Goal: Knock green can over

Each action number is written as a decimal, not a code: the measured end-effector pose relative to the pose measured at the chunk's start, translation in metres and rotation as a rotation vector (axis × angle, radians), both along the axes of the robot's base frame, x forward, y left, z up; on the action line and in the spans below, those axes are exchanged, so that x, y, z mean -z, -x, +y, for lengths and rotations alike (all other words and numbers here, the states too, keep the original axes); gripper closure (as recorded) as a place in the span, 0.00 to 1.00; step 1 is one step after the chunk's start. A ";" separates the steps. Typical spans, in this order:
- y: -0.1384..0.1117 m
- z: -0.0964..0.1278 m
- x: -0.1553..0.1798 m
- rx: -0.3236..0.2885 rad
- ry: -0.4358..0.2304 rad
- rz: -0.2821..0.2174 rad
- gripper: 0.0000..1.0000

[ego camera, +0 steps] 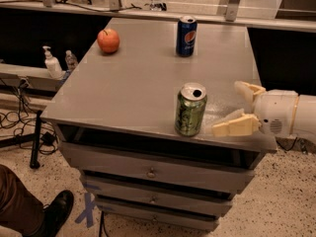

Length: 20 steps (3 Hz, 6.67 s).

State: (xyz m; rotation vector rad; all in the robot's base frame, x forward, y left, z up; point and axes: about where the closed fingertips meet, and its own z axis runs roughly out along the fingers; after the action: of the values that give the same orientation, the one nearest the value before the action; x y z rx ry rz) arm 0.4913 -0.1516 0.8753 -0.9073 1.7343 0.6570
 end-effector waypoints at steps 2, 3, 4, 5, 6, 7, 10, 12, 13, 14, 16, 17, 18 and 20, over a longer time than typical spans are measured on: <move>-0.012 0.048 -0.009 -0.011 -0.225 -0.031 0.00; -0.013 0.071 -0.017 -0.036 -0.275 -0.041 0.00; -0.024 0.090 -0.017 -0.070 -0.273 -0.041 0.00; -0.050 0.111 -0.011 -0.112 -0.226 -0.045 0.00; -0.078 0.133 -0.010 -0.147 -0.177 -0.056 0.00; -0.108 0.161 -0.024 -0.185 -0.146 -0.084 0.00; -0.132 0.173 -0.054 -0.231 -0.080 -0.131 0.00; -0.120 0.131 -0.047 -0.211 -0.027 -0.126 0.00; -0.114 0.114 -0.043 -0.201 -0.009 -0.118 0.00; -0.107 0.103 -0.038 -0.196 0.002 -0.109 0.00; -0.097 0.083 -0.029 -0.184 0.022 -0.091 0.00; -0.095 0.081 -0.026 -0.183 0.024 -0.083 0.00; -0.091 0.079 -0.021 -0.184 0.024 -0.072 0.00; -0.086 0.079 -0.014 -0.186 0.017 -0.058 0.00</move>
Offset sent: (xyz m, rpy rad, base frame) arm 0.0172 0.0731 0.0164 0.3386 -0.0457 0.0232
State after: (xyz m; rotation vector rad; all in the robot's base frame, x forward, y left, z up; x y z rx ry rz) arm 0.5778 -0.0722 0.8893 -1.0980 1.6189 0.7309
